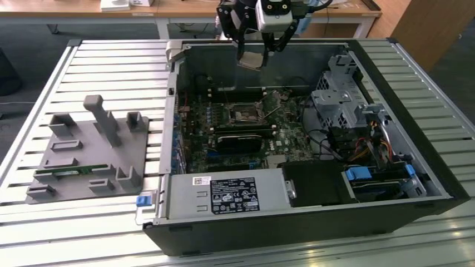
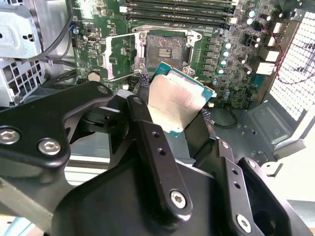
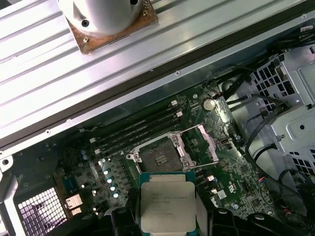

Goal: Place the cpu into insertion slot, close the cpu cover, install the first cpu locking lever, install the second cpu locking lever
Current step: 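Place the cpu into insertion slot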

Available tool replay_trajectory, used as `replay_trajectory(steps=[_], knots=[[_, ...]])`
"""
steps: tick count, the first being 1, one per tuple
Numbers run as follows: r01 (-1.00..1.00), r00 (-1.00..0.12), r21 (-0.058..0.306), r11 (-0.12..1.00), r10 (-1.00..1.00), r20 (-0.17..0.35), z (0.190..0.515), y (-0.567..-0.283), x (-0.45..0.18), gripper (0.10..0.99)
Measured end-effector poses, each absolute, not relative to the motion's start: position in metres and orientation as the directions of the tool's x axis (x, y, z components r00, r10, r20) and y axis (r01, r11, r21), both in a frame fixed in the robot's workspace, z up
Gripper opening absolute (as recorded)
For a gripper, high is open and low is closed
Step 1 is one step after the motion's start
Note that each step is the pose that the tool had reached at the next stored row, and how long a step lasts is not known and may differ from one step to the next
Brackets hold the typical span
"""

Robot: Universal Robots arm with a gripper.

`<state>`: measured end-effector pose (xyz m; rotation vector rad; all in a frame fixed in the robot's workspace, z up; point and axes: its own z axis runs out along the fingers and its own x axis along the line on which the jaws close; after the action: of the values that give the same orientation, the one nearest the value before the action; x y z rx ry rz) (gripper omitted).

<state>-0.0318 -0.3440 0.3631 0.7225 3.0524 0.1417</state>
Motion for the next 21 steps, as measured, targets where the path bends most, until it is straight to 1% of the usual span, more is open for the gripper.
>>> replay_trajectory(steps=[21], knots=[[0.528,-0.849,0.088,0.844,0.529,0.019,0.3626,-0.3440,-0.0318,0.537]])
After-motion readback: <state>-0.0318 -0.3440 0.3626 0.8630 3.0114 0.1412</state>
